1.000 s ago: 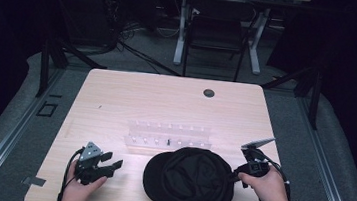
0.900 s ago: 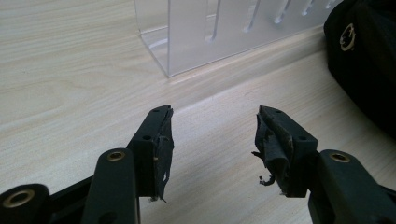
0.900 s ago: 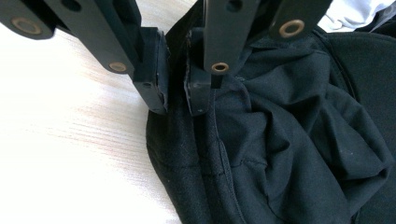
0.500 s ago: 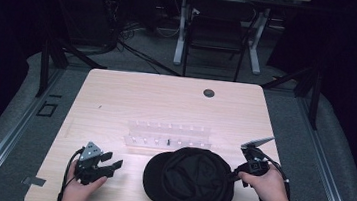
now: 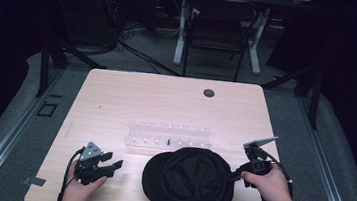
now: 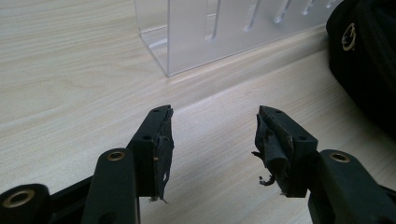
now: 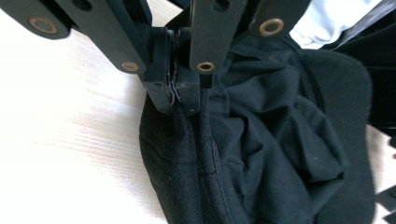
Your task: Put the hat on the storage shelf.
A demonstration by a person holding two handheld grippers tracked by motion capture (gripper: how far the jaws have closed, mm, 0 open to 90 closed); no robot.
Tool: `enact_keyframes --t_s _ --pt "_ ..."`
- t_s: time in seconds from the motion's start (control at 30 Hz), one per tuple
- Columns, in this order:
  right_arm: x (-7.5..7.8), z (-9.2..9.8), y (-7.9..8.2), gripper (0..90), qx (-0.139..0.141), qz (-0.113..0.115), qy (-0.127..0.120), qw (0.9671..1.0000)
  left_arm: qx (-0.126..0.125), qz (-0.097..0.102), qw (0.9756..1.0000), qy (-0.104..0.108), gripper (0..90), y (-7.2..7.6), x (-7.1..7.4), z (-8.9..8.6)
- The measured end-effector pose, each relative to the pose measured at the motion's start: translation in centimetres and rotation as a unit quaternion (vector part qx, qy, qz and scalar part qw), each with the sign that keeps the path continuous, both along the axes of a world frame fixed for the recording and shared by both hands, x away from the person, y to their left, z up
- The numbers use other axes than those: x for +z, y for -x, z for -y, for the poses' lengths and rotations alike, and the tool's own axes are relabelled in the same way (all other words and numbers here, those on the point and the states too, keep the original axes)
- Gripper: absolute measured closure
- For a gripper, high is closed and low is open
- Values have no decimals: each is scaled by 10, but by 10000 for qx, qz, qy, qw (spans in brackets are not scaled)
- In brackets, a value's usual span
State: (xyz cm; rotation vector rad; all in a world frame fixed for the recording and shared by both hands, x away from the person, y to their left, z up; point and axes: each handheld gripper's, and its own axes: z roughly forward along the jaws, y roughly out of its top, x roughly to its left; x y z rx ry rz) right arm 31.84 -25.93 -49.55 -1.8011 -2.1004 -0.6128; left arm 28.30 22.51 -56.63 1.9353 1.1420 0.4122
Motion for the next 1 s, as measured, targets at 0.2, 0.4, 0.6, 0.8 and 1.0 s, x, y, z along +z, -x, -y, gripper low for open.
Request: enact_keyframes --t_s 0.2,0.4,0.6,0.8,1.0 --pt "7 4 2 873 29 21 -153 9999 -4 1 10000 -8 464 0 0 0" --pt "15 0 4 880 56 75 -233 9997 -4 7 10000 -19 464 0 0 0" --pt "20 -2 7 880 -6 169 -332 9993 -2 0 10000 -10 464 0 0 0" --pt "25 -2 7 882 -75 158 -507 9986 -6 1 10000 -11 464 0 0 0" --pt "31 0 7 884 -90 139 -788 9968 5 -4 10000 -1 464 0 0 0"
